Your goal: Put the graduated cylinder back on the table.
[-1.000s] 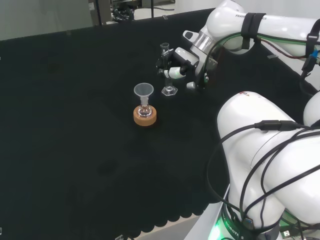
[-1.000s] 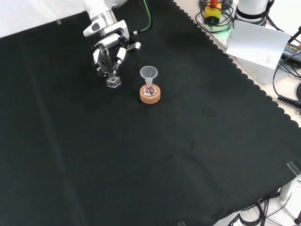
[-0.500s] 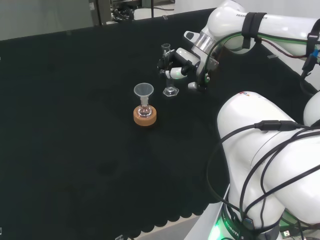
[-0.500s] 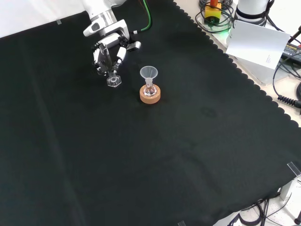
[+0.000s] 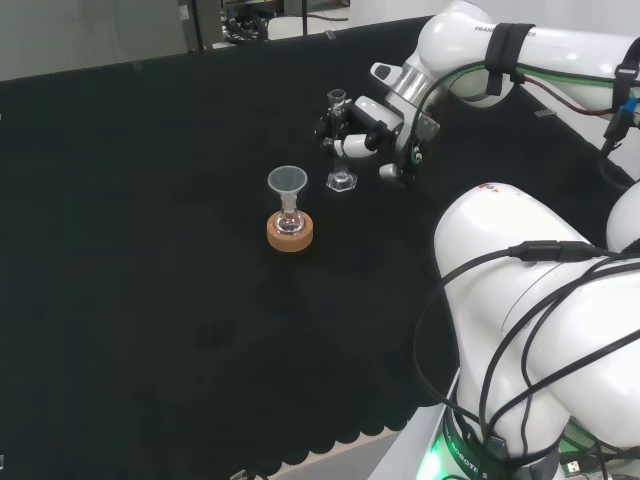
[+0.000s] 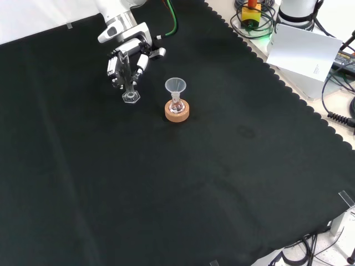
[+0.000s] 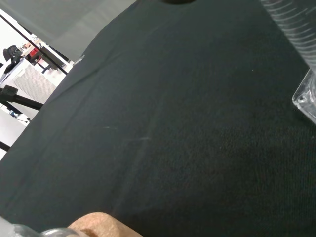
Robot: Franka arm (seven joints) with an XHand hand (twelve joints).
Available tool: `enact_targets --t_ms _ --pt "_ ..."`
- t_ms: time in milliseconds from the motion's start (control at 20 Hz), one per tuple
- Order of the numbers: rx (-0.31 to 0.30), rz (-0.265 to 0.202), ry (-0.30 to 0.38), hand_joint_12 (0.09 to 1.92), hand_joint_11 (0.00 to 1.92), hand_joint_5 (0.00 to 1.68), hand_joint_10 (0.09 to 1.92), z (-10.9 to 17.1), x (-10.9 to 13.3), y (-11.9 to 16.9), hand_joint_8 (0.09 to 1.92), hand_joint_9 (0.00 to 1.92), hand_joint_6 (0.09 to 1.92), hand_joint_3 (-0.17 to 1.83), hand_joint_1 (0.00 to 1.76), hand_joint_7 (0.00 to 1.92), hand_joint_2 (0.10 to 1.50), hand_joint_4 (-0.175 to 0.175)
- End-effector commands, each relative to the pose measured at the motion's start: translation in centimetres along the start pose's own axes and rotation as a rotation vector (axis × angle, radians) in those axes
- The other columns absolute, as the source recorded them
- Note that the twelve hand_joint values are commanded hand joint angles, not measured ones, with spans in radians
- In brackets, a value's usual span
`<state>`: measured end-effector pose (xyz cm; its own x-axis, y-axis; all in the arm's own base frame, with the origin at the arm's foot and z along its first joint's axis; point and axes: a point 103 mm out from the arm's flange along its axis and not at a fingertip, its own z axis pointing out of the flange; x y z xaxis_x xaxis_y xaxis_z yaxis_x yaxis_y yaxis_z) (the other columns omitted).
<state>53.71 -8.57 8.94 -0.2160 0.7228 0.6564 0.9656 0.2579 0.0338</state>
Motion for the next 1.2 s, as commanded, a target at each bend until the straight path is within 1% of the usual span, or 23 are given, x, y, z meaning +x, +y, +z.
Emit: enact_targets --t_ms 50,200,400,450,550,700,850,1000,1100,1200 --pt "-0.005 0.007 0.0 1.17 0.72 0.72 0.09 -0.4 0.1 -0.2 0.61 1.13 0.65 -0.17 1.03 0.7 1.05 -0.063" --pt "-0.007 0.006 0.01 1.22 0.64 0.62 0.09 -0.7 0.0 -0.2 0.62 1.08 0.64 -0.17 0.98 0.64 1.02 -0.063" --pt "-0.016 0.008 0.003 1.25 0.56 0.48 0.09 -1.3 0.1 -0.2 0.64 1.01 0.59 -0.17 0.92 0.56 0.99 -0.07" --pt "-0.015 0.01 0.004 1.27 0.53 0.44 0.09 -1.6 0.1 -0.2 0.65 0.99 0.57 -0.17 0.91 0.53 0.99 -0.071" --pt "0.01 0.015 0.012 1.3 0.47 0.4 0.09 -2.1 0.1 -0.3 0.67 0.94 0.52 -0.17 0.89 0.45 0.97 -0.074" --pt "0.027 0.035 -0.001 1.35 0.33 0.33 0.09 -3.0 0.8 -0.5 0.68 0.81 0.38 -0.17 0.85 0.3 0.95 -0.078" --pt "0.035 0.052 -0.014 1.39 0.23 0.3 0.09 -4.9 0.8 -1.3 0.69 0.71 0.23 -0.17 0.82 0.19 0.94 -0.078" --pt "0.032 0.07 -0.047 1.42 0.1 0.27 0.09 -6.9 1.2 -2.1 0.68 0.61 0.12 -0.17 0.8 0.09 0.94 -0.074" --pt "0.017 0.076 -0.074 1.43 0.03 0.25 0.09 -8.2 2.0 -2.7 0.67 0.55 0.09 -0.17 0.79 0.04 0.93 -0.071" --pt "-0.005 0.081 -0.105 1.42 0.01 0.24 0.09 -9.6 3.0 -3.4 0.67 0.52 0.09 -0.17 0.79 0.02 0.93 -0.069"
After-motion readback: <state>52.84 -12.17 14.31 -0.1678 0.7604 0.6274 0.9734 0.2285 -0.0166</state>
